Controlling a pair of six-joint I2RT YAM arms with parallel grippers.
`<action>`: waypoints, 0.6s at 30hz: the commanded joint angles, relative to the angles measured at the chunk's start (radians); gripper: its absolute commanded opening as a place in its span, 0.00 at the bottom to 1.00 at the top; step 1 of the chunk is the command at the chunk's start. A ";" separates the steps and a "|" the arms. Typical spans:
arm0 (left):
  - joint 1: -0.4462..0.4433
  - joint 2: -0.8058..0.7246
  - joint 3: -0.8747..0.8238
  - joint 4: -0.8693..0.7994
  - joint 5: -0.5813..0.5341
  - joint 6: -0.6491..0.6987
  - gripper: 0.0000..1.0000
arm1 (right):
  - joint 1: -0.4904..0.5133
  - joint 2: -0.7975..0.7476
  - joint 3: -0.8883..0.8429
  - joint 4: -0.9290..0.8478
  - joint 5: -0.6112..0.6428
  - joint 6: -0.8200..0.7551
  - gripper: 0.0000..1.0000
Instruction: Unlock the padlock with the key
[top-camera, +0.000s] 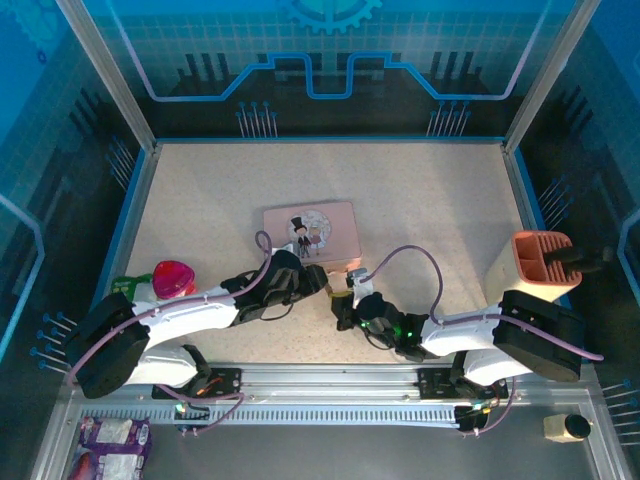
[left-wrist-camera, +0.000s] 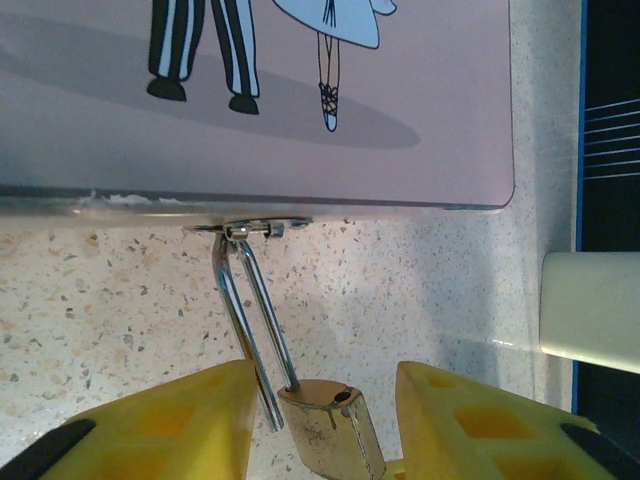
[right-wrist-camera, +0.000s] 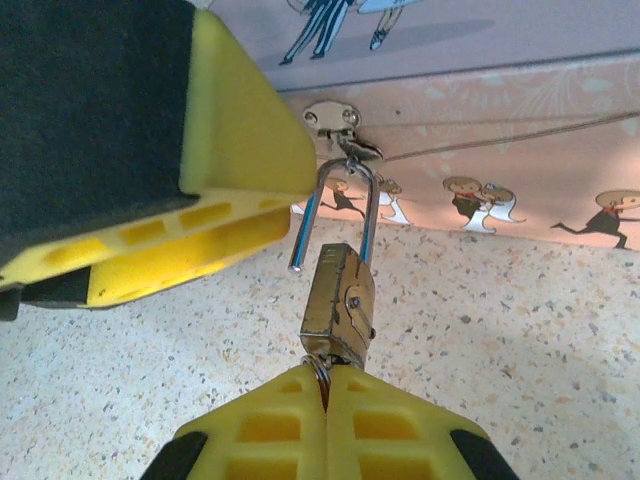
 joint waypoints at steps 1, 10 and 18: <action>0.006 -0.018 -0.006 -0.021 -0.032 -0.006 0.43 | -0.010 0.013 -0.002 -0.013 -0.019 0.036 0.00; 0.018 -0.079 0.001 -0.166 -0.077 0.041 0.50 | -0.055 0.023 0.043 -0.135 -0.058 0.090 0.00; 0.033 -0.170 -0.031 -0.238 -0.153 0.096 0.51 | -0.139 0.096 0.146 -0.325 -0.208 0.134 0.01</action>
